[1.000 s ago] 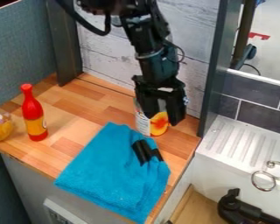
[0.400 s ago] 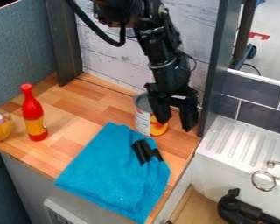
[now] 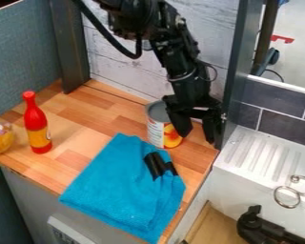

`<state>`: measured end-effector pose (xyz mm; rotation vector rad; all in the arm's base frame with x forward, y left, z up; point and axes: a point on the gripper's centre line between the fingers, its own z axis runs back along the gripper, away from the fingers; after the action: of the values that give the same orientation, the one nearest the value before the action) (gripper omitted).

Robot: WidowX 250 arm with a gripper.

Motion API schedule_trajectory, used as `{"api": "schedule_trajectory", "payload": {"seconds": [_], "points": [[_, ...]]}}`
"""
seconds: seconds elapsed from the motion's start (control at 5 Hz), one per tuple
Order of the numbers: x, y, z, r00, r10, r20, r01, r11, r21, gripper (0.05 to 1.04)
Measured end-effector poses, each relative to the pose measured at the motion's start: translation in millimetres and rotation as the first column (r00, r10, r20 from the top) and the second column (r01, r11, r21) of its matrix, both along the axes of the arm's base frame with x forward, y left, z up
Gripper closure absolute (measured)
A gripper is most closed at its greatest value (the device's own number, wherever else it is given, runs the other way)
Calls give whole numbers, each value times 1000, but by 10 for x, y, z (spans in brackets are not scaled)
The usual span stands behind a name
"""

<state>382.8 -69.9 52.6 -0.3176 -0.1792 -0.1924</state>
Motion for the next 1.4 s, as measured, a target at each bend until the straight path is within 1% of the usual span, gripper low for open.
{"api": "schedule_trajectory", "payload": {"seconds": [0.2, 0.4, 0.6, 0.8, 1.0, 1.2, 1.4], "points": [[94, 233, -45, 988, 151, 21, -150, 988, -45, 83], [169, 471, -88, 954, 299, 29, -296, 952, -76, 83], [213, 640, -90, 924, 381, 34, -377, 922, -87, 83], [289, 868, -90, 891, 453, 32, -449, 890, -85, 83], [302, 1104, -99, 868, 496, 31, -494, 868, -53, 83], [209, 1457, -104, 850, 526, 24, -526, 850, 21, 83], [149, 1708, -57, 839, 544, 18, -543, 836, 80, 83]]}}
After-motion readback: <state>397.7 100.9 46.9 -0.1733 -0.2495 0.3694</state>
